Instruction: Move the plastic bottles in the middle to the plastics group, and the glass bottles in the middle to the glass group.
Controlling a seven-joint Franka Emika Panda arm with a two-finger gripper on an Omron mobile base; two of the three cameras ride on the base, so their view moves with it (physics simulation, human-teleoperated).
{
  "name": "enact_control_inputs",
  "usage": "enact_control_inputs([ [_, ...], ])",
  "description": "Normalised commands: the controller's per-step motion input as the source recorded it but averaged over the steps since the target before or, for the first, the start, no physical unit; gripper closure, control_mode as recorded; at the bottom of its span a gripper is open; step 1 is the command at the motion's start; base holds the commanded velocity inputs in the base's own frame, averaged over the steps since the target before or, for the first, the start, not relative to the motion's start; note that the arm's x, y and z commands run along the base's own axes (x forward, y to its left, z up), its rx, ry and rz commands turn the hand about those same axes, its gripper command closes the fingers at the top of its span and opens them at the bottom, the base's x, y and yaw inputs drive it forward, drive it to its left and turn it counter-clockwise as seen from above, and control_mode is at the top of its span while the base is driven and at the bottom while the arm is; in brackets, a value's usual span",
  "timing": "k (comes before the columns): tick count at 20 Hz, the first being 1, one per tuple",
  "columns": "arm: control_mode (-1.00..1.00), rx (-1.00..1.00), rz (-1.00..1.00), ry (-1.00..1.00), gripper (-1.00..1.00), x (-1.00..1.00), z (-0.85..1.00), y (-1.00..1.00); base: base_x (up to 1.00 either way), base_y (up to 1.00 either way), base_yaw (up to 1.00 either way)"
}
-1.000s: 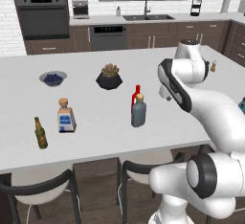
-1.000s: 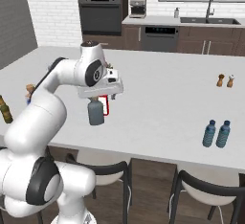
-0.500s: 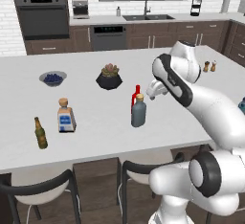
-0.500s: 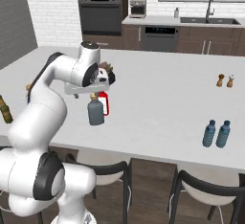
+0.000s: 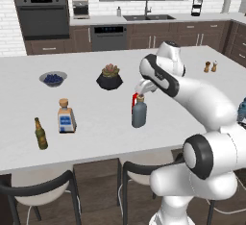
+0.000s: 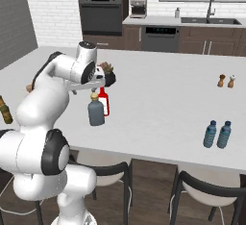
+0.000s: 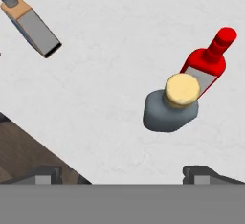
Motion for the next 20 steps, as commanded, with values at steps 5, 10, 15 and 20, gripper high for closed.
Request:
enact_control_inputs([
  [5, -1.00, -0.09, 0.00, 0.14, -1.00, 0.46, -0.26, 0.00, 0.00, 0.00, 0.00],
  [10, -1.00, -0.08, 0.00, 0.09, -1.00, 0.52, -0.37, 0.00, 0.00, 0.00, 0.00],
  [15, -1.00, 0.00, 0.00, 0.01, -1.00, 0.57, -0.24, 0.00, 0.00, 0.00, 0.00],
  [20, -1.00, -0.02, 0.00, 0.00, -1.00, 0.37, -0.25, 0.00, 0.00, 0.00, 0.00],
])
